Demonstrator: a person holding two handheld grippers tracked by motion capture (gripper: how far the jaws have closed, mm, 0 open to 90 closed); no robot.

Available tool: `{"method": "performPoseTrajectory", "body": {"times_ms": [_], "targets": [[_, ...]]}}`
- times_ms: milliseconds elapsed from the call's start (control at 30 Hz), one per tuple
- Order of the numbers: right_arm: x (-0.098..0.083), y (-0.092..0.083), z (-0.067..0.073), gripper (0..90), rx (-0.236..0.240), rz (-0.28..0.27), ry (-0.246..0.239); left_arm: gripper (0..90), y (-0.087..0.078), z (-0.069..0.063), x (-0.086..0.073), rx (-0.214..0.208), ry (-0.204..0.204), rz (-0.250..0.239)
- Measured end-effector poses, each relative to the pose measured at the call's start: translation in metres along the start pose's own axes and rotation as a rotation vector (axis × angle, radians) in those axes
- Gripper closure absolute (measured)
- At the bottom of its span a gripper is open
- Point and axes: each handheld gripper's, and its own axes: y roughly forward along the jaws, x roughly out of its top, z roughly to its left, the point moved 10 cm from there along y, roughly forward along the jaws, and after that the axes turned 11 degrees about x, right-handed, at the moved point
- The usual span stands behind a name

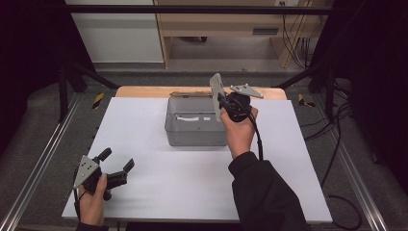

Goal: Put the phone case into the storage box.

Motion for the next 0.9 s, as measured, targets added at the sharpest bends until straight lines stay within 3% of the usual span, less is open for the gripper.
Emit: {"method": "performPoseTrajectory", "body": {"times_ms": [900], "targets": [[0.0017,0.0062,-0.0032,80.5,-0.036,-0.037,-0.038,2.4,-0.0007,-0.0047,0.0003,-0.029,0.006,-0.004]]}}
